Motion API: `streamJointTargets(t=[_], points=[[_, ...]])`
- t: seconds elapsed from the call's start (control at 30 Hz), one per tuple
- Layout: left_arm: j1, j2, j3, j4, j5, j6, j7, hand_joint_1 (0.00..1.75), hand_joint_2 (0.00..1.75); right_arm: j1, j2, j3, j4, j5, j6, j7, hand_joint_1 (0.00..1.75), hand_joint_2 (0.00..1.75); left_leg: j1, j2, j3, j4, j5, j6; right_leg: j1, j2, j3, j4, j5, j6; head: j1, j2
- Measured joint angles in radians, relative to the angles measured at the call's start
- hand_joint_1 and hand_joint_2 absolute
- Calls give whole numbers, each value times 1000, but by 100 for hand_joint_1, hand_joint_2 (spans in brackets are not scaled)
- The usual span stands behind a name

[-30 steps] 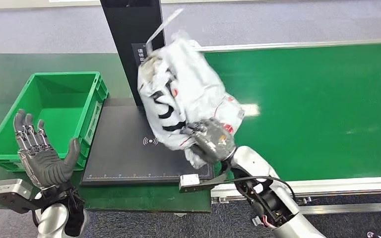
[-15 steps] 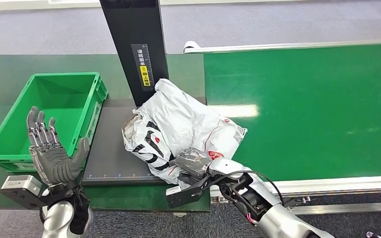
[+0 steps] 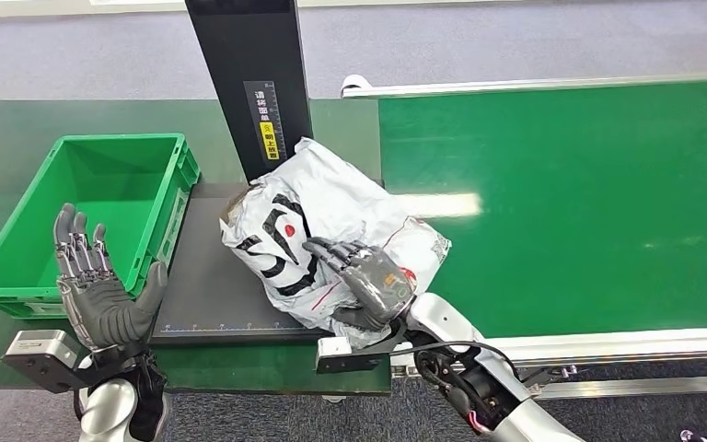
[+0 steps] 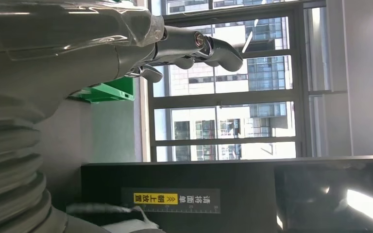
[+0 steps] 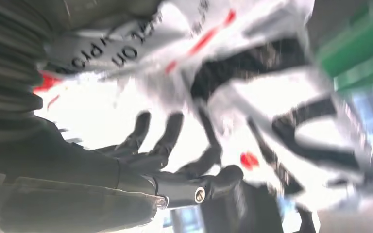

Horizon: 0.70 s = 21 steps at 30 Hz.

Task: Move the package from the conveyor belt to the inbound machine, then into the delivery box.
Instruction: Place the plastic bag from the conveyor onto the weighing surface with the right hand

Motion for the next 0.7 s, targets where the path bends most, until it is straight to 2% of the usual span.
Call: streamJointTargets(t=[0.1,0.33,0.47,0.57,0.7], points=[[0,0,2,2,0,0,0,0,175,25,-4,-44,-50,-52,-6,-20,0,175,0,0,0,0,0,0,0,0,0,0,0,0,0,0],[0,-2,8,4,-2,-1,0,0,175,52,-10,-89,-103,-81,-5,-34,0,175,0,0,0,0,0,0,0,0,0,0,0,0,0,0],[0,-2,8,5,-3,-1,0,0,175,70,-10,-129,-125,-196,17,-94,0,175,0,0,0,0,0,0,0,0,0,0,0,0,0,0],[-1,-2,8,9,-3,-1,0,0,175,78,-10,-176,-139,-333,102,-147,0,175,0,0,0,0,0,0,0,0,0,0,0,0,0,0],[-11,-2,6,25,-4,-4,0,0,175,69,-7,-238,-143,-493,314,-182,0,175,0,0,0,0,0,0,0,0,0,0,0,0,0,0]])
